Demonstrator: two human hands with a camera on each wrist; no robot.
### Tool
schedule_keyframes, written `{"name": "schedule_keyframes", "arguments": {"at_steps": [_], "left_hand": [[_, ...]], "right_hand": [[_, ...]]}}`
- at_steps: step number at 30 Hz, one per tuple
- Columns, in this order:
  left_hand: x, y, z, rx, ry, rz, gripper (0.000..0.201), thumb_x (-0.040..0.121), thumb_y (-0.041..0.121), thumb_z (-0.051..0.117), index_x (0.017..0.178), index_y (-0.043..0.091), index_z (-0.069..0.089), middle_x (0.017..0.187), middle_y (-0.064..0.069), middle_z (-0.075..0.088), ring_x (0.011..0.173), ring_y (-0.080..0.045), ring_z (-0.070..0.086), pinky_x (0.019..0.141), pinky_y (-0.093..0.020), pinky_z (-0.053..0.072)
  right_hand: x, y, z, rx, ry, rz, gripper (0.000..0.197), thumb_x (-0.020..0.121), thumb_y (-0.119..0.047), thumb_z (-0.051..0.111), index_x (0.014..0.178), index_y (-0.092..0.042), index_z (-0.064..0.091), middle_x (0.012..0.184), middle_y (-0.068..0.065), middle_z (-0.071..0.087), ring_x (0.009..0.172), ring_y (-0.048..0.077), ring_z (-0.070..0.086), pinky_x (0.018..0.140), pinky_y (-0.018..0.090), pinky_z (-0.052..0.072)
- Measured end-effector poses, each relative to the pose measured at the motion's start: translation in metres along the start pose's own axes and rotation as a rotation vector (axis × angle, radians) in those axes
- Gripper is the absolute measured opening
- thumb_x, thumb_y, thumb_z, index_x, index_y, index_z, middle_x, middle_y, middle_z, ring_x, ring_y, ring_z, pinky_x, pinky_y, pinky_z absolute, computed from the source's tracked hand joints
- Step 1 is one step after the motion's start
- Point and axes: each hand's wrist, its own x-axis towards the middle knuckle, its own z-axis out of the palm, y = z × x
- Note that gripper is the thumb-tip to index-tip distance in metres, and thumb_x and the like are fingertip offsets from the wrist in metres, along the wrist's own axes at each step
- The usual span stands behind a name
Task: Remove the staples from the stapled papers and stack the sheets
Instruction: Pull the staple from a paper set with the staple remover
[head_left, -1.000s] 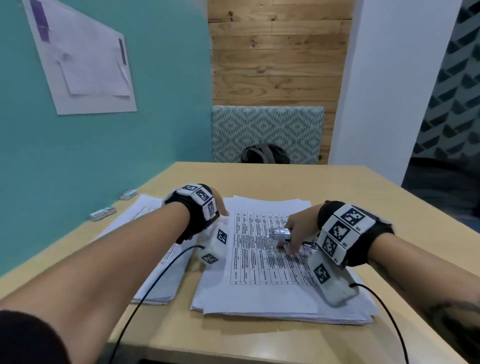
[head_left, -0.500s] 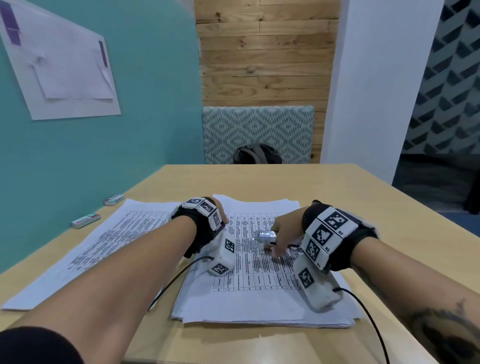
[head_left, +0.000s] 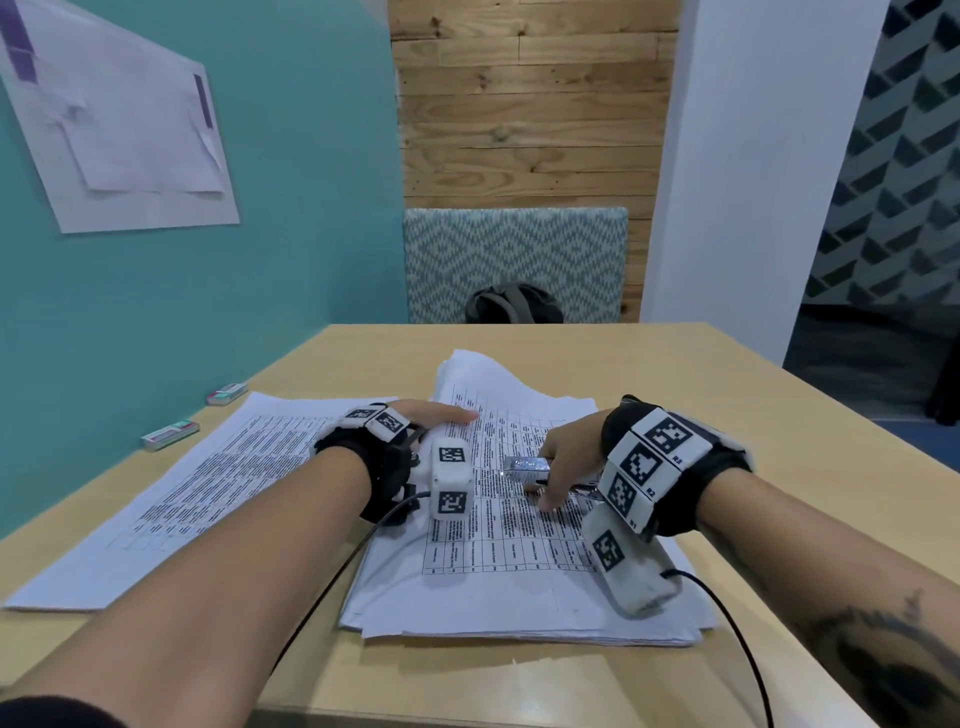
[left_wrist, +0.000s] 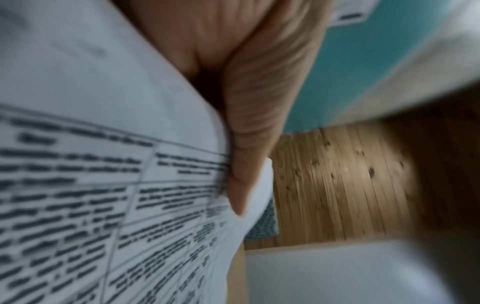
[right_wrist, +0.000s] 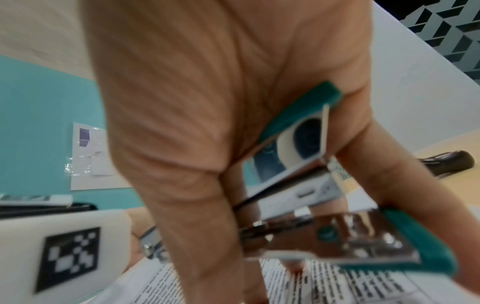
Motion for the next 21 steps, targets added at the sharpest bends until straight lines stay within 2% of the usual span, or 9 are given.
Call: {"name": "schedule_keyframes", "arguments": {"at_steps": [2,5,6,8,10,11,14,17,21], "left_hand": [[-0.001,-0.006,0.003,-0.051,-0.06,0.005,0.073,0.055,0.039,0.086,0.116,0.008,0.059,0.101,-0.013,0.07,0.091,-0.026,0.066,0.098,-0.043,0.045],[-0.036,-0.012,0.006,-0.037,-0.014,0.004,0.026,0.08,0.032,0.068,0.089,0.01,0.057,0.05,-0.002,0.064,0.045,-0.013,0.061,0.059,-0.023,0.051],[-0.032,-0.014,0.003,-0.029,0.014,-0.007,0.024,0.084,0.031,0.065,0.086,0.009,0.056,0.047,-0.003,0.062,0.04,-0.014,0.059,0.052,-0.022,0.049],[-0.03,-0.018,0.001,-0.004,-0.018,0.007,0.05,0.071,0.036,0.078,0.099,0.001,0.056,0.076,-0.016,0.07,0.065,-0.024,0.066,0.071,-0.031,0.055],[-0.003,-0.024,-0.007,0.033,-0.023,0.054,0.095,0.041,0.041,0.091,0.119,0.001,0.053,0.111,-0.023,0.065,0.102,-0.037,0.062,0.097,-0.051,0.045],[-0.005,-0.02,-0.007,0.023,-0.013,0.078,0.093,0.042,0.038,0.091,0.119,0.001,0.053,0.114,-0.023,0.064,0.107,-0.041,0.058,0.1,-0.056,0.04],[-0.042,0.001,-0.008,-0.093,0.002,0.269,0.035,0.078,0.022,0.072,0.103,0.001,0.059,0.103,-0.023,0.064,0.091,-0.037,0.058,0.096,-0.053,0.04],[-0.075,0.022,-0.013,-0.255,-0.068,0.469,0.042,0.066,0.017,0.076,0.101,0.002,0.06,0.101,-0.024,0.061,0.084,-0.034,0.055,0.085,-0.047,0.045],[-0.112,0.046,-0.012,-0.394,-0.002,0.776,0.071,0.038,0.034,0.09,0.097,0.006,0.064,0.092,-0.01,0.072,0.082,-0.021,0.069,0.08,-0.034,0.055]], "right_hand": [[0.001,0.001,0.0,-0.001,-0.002,-0.008,0.028,0.091,-0.037,0.057,0.087,-0.012,0.046,0.07,-0.006,0.04,0.067,0.012,0.043,0.057,0.019,0.034],[0.003,0.002,0.001,0.012,0.0,0.002,0.032,0.091,-0.038,0.057,0.071,-0.019,0.04,0.069,-0.007,0.036,0.059,0.005,0.035,0.059,0.02,0.034],[0.003,0.003,0.001,0.022,0.001,0.005,0.032,0.091,-0.038,0.057,0.071,-0.019,0.04,0.069,-0.007,0.037,0.059,0.005,0.035,0.057,0.019,0.032],[0.004,0.005,0.002,0.074,0.001,0.008,0.025,0.09,-0.038,0.058,0.085,-0.014,0.05,0.073,-0.005,0.043,0.061,0.006,0.039,0.059,0.019,0.034],[-0.003,0.013,0.001,0.209,0.019,0.011,0.027,0.09,-0.035,0.059,0.102,-0.01,0.055,0.078,-0.003,0.05,0.061,0.007,0.044,0.057,0.018,0.038],[-0.006,0.021,-0.001,0.326,0.07,0.026,0.027,0.091,-0.032,0.059,0.106,-0.01,0.057,0.08,-0.003,0.054,0.061,0.007,0.048,0.052,0.016,0.042],[-0.017,0.051,-0.004,0.801,0.437,0.14,0.013,0.093,-0.02,0.056,0.099,-0.008,0.057,0.078,0.006,0.057,0.062,0.016,0.055,0.043,0.019,0.044],[-0.022,0.074,-0.01,0.976,0.858,0.286,0.031,0.092,-0.02,0.054,0.065,-0.013,0.042,0.062,0.006,0.043,0.064,0.024,0.046,0.066,0.032,0.039],[-0.042,0.069,-0.027,1.189,1.062,0.136,0.032,0.092,-0.024,0.054,0.064,-0.017,0.041,0.065,0.004,0.042,0.064,0.02,0.043,0.07,0.037,0.039]]}}
